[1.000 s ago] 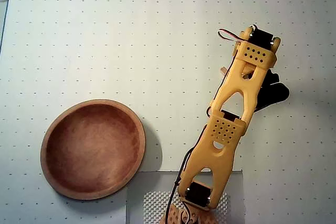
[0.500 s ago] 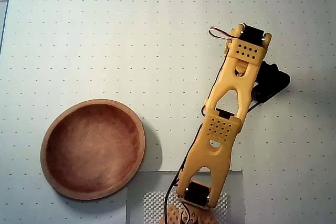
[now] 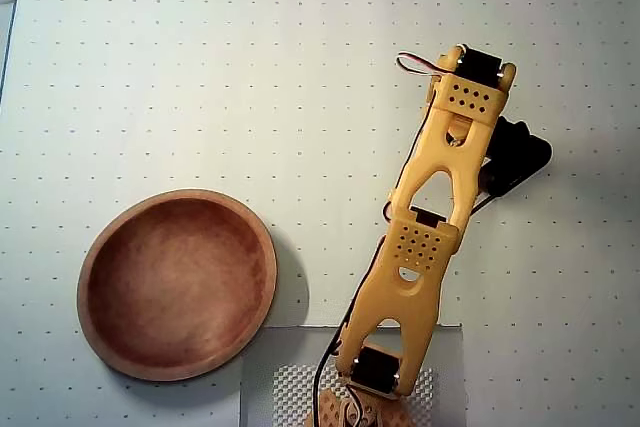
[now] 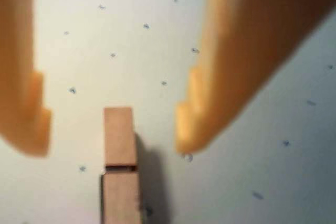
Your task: Grasp a clothespin and put it in the bowl.
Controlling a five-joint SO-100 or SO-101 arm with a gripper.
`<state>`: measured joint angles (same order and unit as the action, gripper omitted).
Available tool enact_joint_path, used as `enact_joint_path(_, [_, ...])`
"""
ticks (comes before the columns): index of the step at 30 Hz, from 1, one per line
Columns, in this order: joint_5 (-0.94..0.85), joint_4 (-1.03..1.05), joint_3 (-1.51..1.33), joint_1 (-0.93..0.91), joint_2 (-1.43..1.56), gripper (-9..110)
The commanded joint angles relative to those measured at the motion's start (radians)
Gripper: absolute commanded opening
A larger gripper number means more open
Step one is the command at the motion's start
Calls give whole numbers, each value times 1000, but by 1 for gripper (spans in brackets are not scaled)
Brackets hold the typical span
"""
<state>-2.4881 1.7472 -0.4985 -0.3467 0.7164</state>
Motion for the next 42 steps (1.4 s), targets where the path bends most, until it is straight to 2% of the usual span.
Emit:
enact_joint_path(1, [-6, 9, 66, 0, 48, 18])
enact_joint_path(19, [34, 6, 67, 8, -28, 18])
enact_joint_path(27, [71, -107, 67, 23, -75, 18])
enact_joint_path(42, [72, -107, 103, 9, -130, 18])
